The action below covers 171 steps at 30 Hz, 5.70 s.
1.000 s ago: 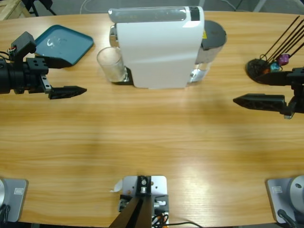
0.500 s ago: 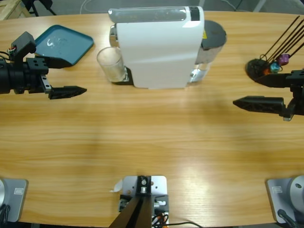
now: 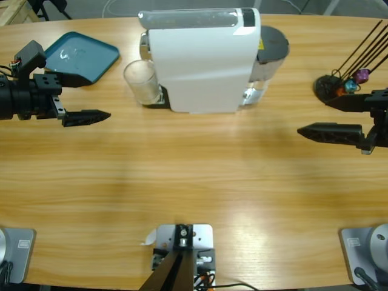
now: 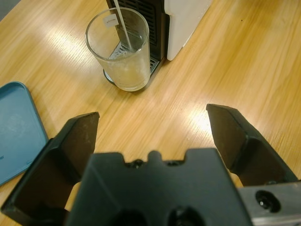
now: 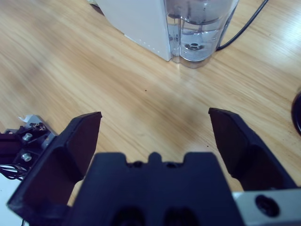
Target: Pour coffee
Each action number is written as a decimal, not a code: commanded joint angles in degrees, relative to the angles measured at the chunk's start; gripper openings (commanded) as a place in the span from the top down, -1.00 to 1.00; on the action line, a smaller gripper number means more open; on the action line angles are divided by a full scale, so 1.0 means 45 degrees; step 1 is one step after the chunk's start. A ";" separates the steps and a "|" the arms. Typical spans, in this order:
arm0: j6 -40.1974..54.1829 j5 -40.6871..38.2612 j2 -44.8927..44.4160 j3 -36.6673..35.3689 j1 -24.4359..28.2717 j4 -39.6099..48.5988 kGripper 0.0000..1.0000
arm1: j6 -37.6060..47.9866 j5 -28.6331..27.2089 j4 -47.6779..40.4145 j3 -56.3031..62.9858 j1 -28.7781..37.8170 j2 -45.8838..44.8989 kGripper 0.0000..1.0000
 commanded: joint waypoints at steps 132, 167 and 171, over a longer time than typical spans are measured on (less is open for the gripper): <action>-0.0684 -0.1760 0.6438 -0.4067 -0.0384 -0.0171 0.04 | -0.0093 0.0276 -0.0227 0.0324 0.0099 0.1729 -1.00; -0.2789 0.1373 0.3106 -0.2622 0.3870 -0.2011 0.72 | -0.0112 0.0276 -0.0285 0.0324 0.0103 0.1975 -1.00; -0.3726 0.3010 0.3813 -0.2637 0.4108 -0.3284 1.00 | -0.0112 0.0276 -0.0266 0.0285 0.0115 0.2076 -1.00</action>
